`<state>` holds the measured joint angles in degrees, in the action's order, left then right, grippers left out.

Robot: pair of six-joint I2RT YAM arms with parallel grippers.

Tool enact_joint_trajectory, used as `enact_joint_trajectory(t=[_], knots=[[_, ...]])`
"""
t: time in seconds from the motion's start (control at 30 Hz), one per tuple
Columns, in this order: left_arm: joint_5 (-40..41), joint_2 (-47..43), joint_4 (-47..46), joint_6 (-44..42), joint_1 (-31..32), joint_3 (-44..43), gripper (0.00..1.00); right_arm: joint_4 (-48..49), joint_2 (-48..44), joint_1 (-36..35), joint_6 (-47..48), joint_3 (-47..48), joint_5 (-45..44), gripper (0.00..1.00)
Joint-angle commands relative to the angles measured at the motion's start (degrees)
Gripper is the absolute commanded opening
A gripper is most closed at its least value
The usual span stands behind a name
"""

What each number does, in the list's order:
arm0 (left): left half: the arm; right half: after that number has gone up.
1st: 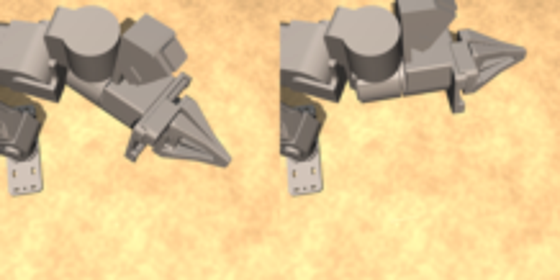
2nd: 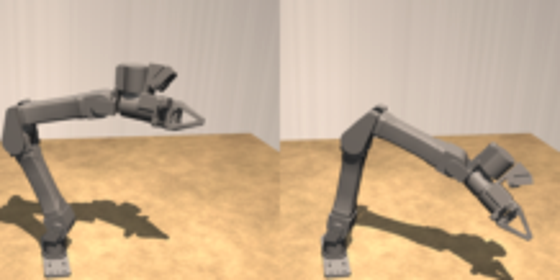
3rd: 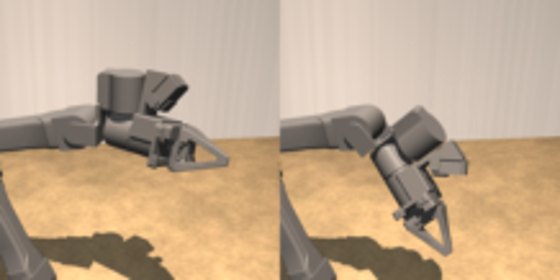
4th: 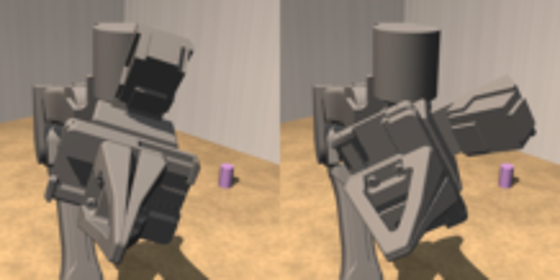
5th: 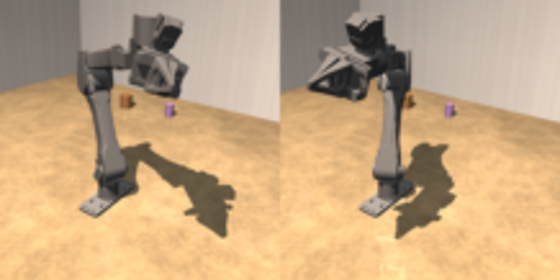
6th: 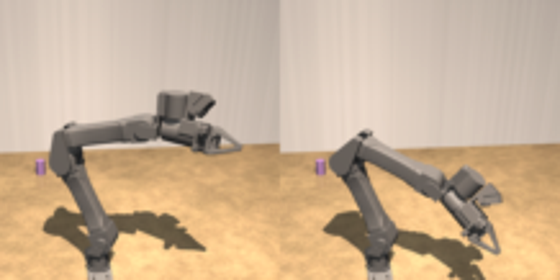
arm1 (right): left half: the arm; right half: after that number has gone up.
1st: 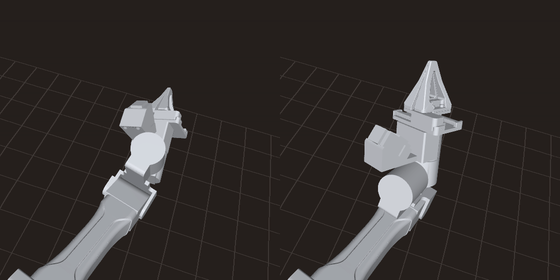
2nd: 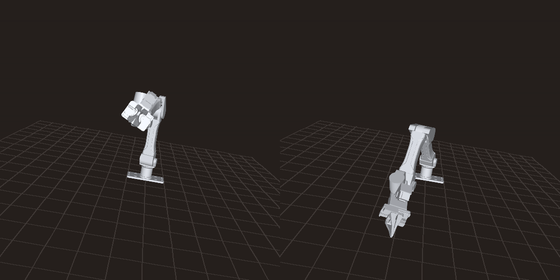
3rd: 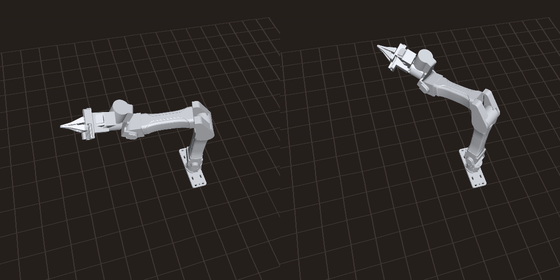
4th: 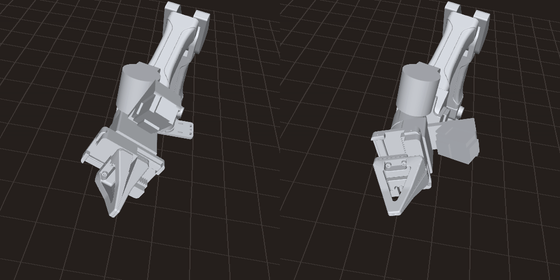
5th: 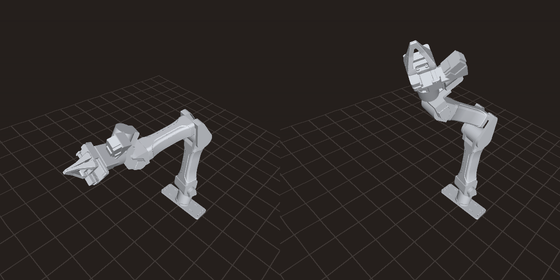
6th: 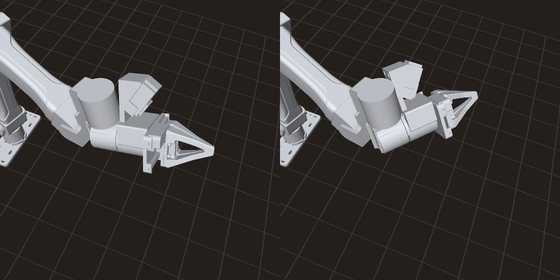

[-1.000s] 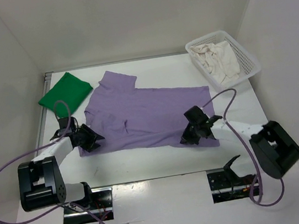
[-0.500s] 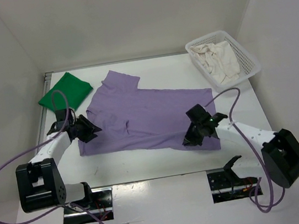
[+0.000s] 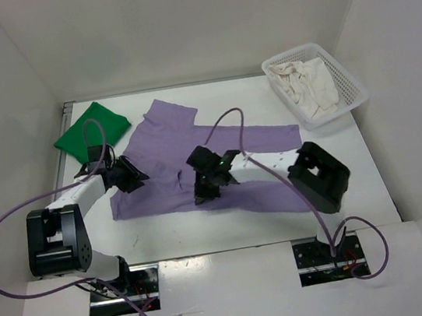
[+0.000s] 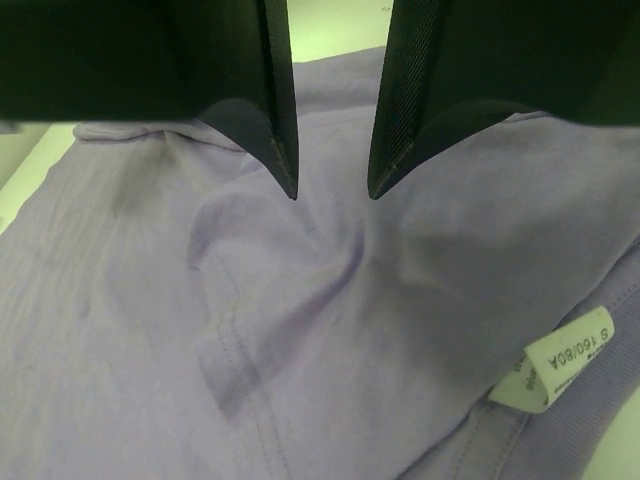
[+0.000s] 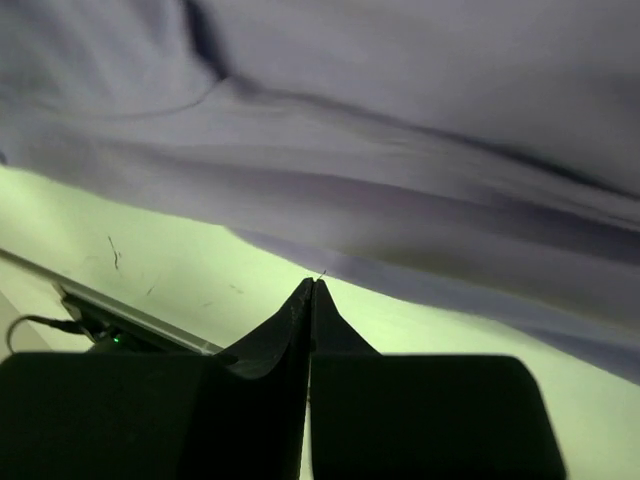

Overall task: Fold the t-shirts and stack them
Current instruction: Fold the flattened tshirt in 1/3 of the way

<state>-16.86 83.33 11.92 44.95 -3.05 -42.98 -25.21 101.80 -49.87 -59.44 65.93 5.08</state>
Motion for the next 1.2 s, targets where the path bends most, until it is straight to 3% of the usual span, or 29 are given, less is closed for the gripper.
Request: enact_joint_trajectory(t=[0.0, 0.2, 0.63, 0.97, 1.07, 1.17], knots=[[0.8, 0.2, -1.2, -1.3, 0.4, -6.2, 0.41, 4.2, 5.4, -4.7, 1.2, 6.6, 0.3, 0.01], [1.6, 0.2, -1.9, -0.6, 0.4, -6.0, 0.41, 3.2, 10.7, -4.7, 4.7, 11.8, -3.8, 0.01], [2.6, -1.2, -1.4, -1.1, 0.9, -8.5, 0.41, 4.5, 14.2, -5.3, 4.2, 9.7, -4.0, 0.01], [9.9, 5.8, -0.6, -4.8, 2.0, -23.4, 0.41, 4.3, 18.3, -16.2, 3.5, 6.6, 0.7, 0.01], [11.8, 8.2, -0.6, -6.1, 2.0, -25.9, 0.41, 3.1, 15.5, -16.8, 3.5, 4.7, 0.7, 0.01], [12.5, 11.4, -1.3, -6.9, 2.0, -29.7, 0.47, 2.5, 10.3, -16.8, 4.2, 0.4, 0.7, 0.01]])
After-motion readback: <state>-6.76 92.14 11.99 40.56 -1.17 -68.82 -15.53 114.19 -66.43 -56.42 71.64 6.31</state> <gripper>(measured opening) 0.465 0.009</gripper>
